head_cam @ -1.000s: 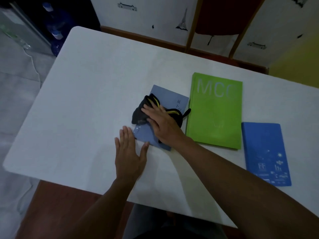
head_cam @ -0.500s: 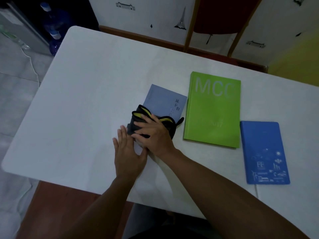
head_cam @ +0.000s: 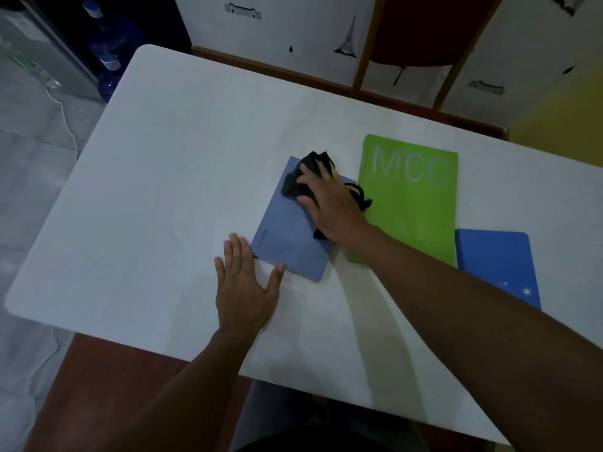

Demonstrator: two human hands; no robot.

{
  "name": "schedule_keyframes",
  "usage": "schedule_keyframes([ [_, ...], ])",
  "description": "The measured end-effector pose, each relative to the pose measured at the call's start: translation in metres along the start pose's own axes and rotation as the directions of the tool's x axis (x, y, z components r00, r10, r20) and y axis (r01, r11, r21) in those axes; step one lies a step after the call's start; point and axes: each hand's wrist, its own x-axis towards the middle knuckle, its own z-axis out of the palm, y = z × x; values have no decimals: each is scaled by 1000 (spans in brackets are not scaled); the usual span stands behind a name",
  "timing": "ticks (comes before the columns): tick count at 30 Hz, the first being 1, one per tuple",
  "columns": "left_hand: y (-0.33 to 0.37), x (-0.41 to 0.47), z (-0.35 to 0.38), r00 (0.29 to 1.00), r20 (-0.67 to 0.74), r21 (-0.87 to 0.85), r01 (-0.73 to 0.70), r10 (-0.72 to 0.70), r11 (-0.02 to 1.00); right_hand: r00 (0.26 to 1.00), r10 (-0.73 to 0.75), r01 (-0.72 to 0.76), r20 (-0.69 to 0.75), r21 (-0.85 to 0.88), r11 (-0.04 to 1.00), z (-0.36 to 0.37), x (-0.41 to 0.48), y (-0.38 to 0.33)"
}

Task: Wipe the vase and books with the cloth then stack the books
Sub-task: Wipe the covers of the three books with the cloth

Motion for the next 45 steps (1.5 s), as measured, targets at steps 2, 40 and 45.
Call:
schedule_keyframes([
  [2, -1, 0, 0, 1000, 2, 11, -9, 9, 1000, 994, -100, 99, 36, 14, 995, 13, -5, -17],
  [40, 8, -13, -18, 966, 33, 242, -258, 258, 935, 955, -269, 268, 125, 24, 963, -4, -151, -22],
  [45, 56, -30, -18, 753, -6, 180, -647, 658, 741, 990, -80, 61, 116, 158, 985, -41, -161, -29],
])
